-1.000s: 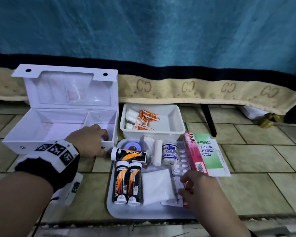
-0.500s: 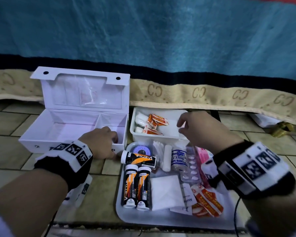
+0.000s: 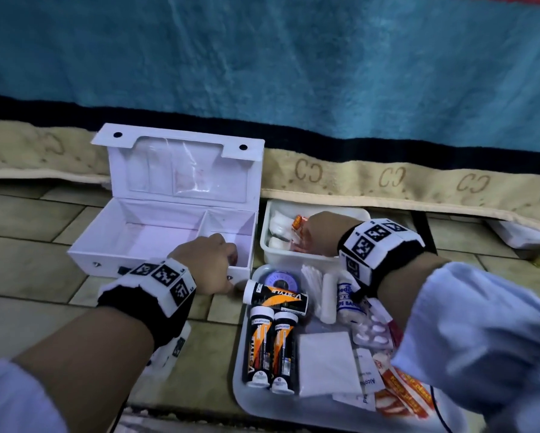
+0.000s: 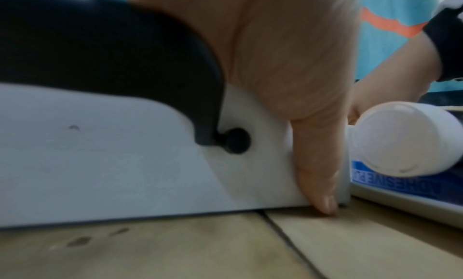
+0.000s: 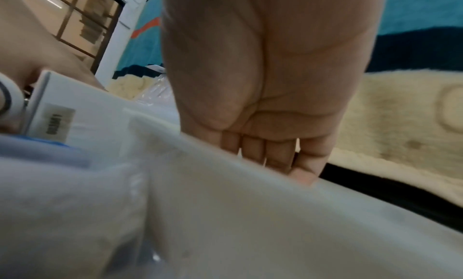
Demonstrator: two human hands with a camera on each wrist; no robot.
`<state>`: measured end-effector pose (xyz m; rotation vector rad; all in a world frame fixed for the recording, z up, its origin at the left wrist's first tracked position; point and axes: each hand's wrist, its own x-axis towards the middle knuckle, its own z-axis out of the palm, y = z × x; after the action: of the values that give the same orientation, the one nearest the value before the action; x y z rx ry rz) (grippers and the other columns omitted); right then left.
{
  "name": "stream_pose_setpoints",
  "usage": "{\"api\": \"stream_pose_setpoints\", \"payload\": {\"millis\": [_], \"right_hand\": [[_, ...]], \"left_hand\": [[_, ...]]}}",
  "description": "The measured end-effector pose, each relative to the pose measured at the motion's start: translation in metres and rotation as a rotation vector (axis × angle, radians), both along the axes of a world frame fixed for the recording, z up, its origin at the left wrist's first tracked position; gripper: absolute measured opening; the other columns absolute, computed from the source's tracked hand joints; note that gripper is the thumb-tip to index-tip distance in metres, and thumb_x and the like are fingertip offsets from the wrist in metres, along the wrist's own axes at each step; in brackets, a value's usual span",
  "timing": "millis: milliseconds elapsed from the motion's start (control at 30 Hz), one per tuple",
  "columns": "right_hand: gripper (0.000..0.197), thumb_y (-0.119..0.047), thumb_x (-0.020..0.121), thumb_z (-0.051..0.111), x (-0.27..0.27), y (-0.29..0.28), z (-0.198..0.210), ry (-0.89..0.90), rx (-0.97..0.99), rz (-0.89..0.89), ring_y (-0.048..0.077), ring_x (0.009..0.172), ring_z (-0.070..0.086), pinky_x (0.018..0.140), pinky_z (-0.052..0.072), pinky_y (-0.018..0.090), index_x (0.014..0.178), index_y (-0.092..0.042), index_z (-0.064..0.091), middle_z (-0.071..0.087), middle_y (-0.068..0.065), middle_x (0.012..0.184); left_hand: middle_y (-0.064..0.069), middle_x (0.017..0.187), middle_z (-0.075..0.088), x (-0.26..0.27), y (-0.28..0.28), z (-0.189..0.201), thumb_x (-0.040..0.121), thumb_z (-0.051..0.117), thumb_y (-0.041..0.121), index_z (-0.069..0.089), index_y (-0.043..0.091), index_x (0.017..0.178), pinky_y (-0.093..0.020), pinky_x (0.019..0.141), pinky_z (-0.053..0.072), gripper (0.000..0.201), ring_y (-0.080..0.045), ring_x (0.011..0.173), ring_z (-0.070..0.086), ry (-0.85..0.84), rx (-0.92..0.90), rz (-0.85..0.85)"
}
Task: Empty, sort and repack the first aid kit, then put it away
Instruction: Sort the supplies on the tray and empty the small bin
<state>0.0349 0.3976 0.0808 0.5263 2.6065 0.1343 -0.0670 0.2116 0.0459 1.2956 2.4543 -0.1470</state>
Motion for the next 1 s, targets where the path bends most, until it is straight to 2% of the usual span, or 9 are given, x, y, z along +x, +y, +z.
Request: {"api": "stream_pose_setpoints", "payload": {"millis": [100, 233, 367, 500, 600, 733, 833, 900, 1000], "right_hand": [[0.029, -0.024, 0.092, 0.056, -0.002, 0.004, 0.007, 0.028, 0.020, -0.050, 0.024, 0.091, 0.060, 0.077, 0.047, 0.029, 0.110, -0.004, 0.065, 0.065, 0.010, 0.105], [0.013, -0.011, 0.091, 0.055, 0.006, 0.008, 0.013, 0.152, -0.054, -0.116, 0.024, 0.079, 0.053, 0.057, 0.039, 0.022, 0.088, -0.002, 0.063, 0.062, 0.011, 0.088], [0.019, -0.004, 0.089, 0.049, 0.012, 0.013, 0.011, 0.233, -0.021, -0.245, 0.026, 0.082, 0.059, 0.070, 0.043, 0.028, 0.095, -0.008, 0.066, 0.064, 0.006, 0.089], [0.011, -0.003, 0.089, 0.043, 0.021, 0.010, 0.024, 0.238, 0.135, -0.285, 0.028, 0.088, 0.055, 0.081, 0.039, 0.034, 0.089, -0.009, 0.052, 0.053, 0.003, 0.081], [0.010, -0.006, 0.090, 0.044, 0.018, 0.004, 0.029, 0.221, 0.168, -0.231, 0.027, 0.104, 0.057, 0.098, 0.035, 0.038, 0.095, -0.010, 0.053, 0.059, 0.005, 0.099], [0.025, -0.018, 0.090, 0.059, 0.002, -0.010, 0.024, 0.245, -0.149, -0.053, 0.023, 0.102, 0.061, 0.083, 0.048, 0.031, 0.114, -0.015, 0.063, 0.064, 0.004, 0.116], [0.032, -0.019, 0.092, 0.054, -0.009, -0.024, 0.014, 0.091, -0.116, 0.084, 0.031, 0.111, 0.057, 0.088, 0.047, 0.036, 0.119, -0.004, 0.061, 0.062, 0.015, 0.120], [0.028, -0.011, 0.091, 0.052, -0.015, -0.027, 0.007, 0.064, -0.092, 0.100, 0.031, 0.101, 0.060, 0.082, 0.049, 0.036, 0.115, -0.001, 0.062, 0.064, 0.017, 0.116], [0.021, -0.011, 0.090, 0.051, -0.018, -0.028, 0.005, 0.118, -0.114, 0.103, 0.021, 0.087, 0.059, 0.072, 0.045, 0.028, 0.106, -0.011, 0.065, 0.065, 0.002, 0.106]], "left_hand": [[0.003, 0.120, 0.044, -0.001, 0.000, 0.000, 0.076, 0.064, 0.051, 0.049, 0.029, 0.119, -0.039, 0.087, 0.048, 0.051, -0.020, 0.108, 0.049, -0.009, -0.002, 0.006], [0.004, 0.120, 0.044, 0.000, 0.000, 0.000, 0.075, 0.064, 0.051, 0.048, 0.029, 0.119, -0.038, 0.086, 0.048, 0.051, -0.019, 0.107, 0.050, -0.016, -0.004, 0.008], [0.003, 0.120, 0.044, 0.001, 0.001, 0.001, 0.076, 0.065, 0.051, 0.049, 0.029, 0.119, -0.034, 0.082, 0.045, 0.051, -0.019, 0.107, 0.050, -0.014, 0.001, 0.006], [0.004, 0.120, 0.044, 0.001, 0.001, 0.001, 0.076, 0.064, 0.052, 0.049, 0.029, 0.119, -0.035, 0.084, 0.046, 0.051, -0.019, 0.108, 0.049, -0.014, 0.002, 0.008], [0.004, 0.120, 0.044, 0.001, 0.001, 0.001, 0.076, 0.064, 0.053, 0.049, 0.029, 0.119, -0.036, 0.085, 0.046, 0.052, -0.019, 0.108, 0.049, -0.016, 0.004, 0.008], [0.003, 0.120, 0.044, 0.001, 0.001, 0.001, 0.076, 0.063, 0.053, 0.049, 0.028, 0.119, -0.035, 0.084, 0.046, 0.051, -0.019, 0.107, 0.049, -0.009, 0.008, 0.002], [0.003, 0.121, 0.045, 0.001, 0.001, 0.000, 0.076, 0.063, 0.052, 0.049, 0.028, 0.119, -0.034, 0.084, 0.045, 0.051, -0.019, 0.109, 0.049, -0.009, 0.014, 0.001], [0.003, 0.121, 0.045, 0.000, 0.000, 0.000, 0.076, 0.063, 0.052, 0.050, 0.028, 0.119, -0.035, 0.084, 0.045, 0.050, -0.019, 0.110, 0.049, -0.006, 0.015, -0.001], [0.002, 0.122, 0.044, 0.000, 0.000, 0.000, 0.076, 0.063, 0.052, 0.050, 0.028, 0.119, -0.038, 0.087, 0.046, 0.050, -0.020, 0.111, 0.048, -0.002, 0.014, -0.001]]}}
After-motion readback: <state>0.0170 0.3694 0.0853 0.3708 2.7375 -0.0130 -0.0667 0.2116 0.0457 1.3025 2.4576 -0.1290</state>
